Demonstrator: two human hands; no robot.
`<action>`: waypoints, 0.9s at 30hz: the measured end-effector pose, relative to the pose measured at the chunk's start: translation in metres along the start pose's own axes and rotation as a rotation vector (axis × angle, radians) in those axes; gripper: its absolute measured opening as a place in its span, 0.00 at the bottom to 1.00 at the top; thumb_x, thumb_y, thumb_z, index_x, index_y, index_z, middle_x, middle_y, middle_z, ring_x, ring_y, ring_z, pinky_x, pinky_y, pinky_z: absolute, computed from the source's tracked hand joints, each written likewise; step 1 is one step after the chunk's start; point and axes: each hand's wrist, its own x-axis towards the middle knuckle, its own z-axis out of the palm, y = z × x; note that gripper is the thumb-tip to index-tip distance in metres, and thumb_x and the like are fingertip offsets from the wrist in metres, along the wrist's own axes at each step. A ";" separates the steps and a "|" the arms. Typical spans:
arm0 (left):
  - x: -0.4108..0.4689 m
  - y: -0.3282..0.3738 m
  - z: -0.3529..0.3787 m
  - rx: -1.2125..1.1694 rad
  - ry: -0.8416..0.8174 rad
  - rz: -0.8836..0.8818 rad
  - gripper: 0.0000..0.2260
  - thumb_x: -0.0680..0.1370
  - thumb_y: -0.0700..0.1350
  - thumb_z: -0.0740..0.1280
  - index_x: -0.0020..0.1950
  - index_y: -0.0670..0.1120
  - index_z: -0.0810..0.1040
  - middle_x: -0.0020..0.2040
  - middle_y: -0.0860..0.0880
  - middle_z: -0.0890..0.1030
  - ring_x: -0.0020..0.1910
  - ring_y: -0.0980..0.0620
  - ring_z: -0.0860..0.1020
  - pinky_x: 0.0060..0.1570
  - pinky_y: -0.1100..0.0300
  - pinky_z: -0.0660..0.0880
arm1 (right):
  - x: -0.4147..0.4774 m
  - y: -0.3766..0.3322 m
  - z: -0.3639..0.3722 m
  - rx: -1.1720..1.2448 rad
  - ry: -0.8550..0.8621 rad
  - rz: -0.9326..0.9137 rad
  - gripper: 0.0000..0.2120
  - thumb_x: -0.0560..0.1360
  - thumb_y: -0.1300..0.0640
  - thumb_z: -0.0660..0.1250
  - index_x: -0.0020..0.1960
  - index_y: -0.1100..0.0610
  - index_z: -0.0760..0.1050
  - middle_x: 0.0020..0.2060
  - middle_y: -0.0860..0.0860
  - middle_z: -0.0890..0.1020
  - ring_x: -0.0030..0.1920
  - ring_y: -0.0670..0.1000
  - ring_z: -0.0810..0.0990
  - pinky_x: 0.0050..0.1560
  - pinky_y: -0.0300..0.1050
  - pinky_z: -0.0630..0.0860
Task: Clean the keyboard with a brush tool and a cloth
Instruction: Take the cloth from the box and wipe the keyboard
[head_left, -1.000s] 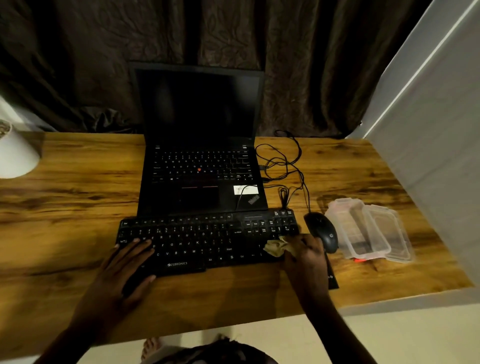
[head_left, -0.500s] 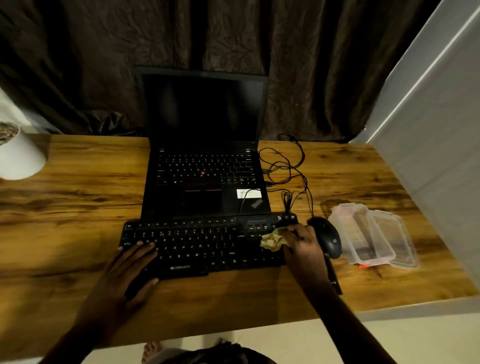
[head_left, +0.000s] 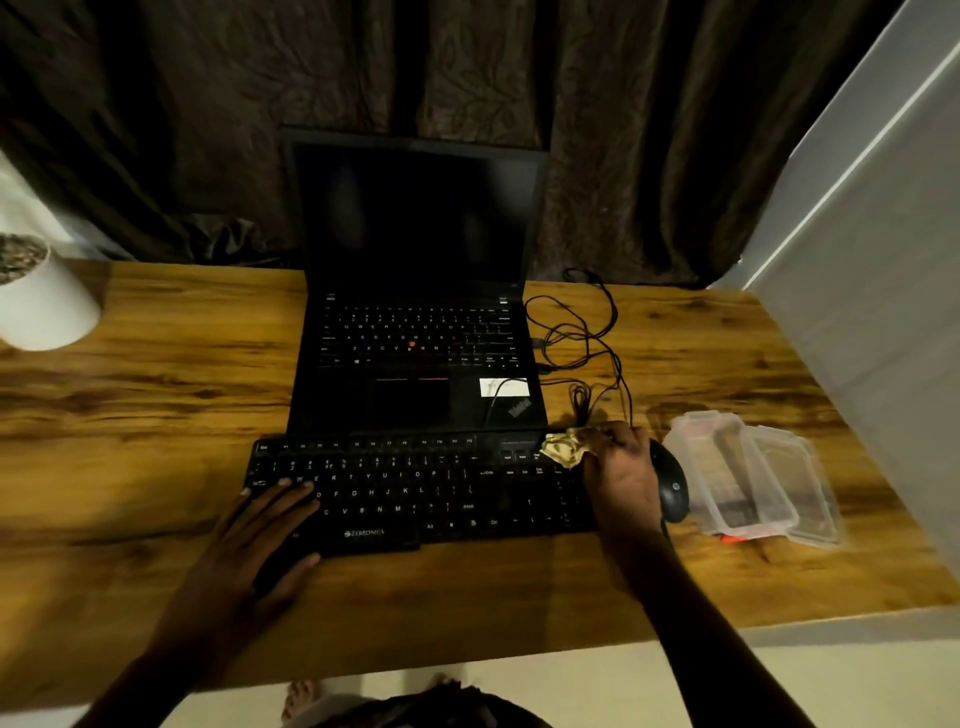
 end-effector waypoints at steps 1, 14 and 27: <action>0.000 -0.001 0.000 0.000 -0.001 -0.002 0.29 0.81 0.64 0.53 0.76 0.48 0.66 0.77 0.53 0.64 0.78 0.53 0.58 0.77 0.51 0.51 | 0.001 -0.003 0.001 -0.006 -0.006 0.008 0.15 0.78 0.64 0.65 0.63 0.57 0.78 0.63 0.60 0.74 0.60 0.62 0.71 0.53 0.55 0.79; 0.001 -0.004 0.001 -0.020 0.019 0.029 0.29 0.81 0.63 0.54 0.75 0.46 0.68 0.77 0.51 0.66 0.78 0.51 0.60 0.75 0.45 0.55 | 0.000 -0.026 0.013 -0.054 -0.003 -0.048 0.21 0.75 0.64 0.66 0.67 0.57 0.75 0.60 0.60 0.78 0.58 0.61 0.74 0.55 0.53 0.76; -0.001 0.002 -0.006 -0.180 0.034 -0.203 0.39 0.75 0.66 0.61 0.81 0.51 0.53 0.82 0.54 0.47 0.80 0.51 0.45 0.78 0.50 0.45 | -0.029 -0.044 0.014 0.073 0.077 -0.085 0.24 0.72 0.74 0.61 0.66 0.61 0.76 0.68 0.59 0.74 0.62 0.60 0.79 0.46 0.50 0.84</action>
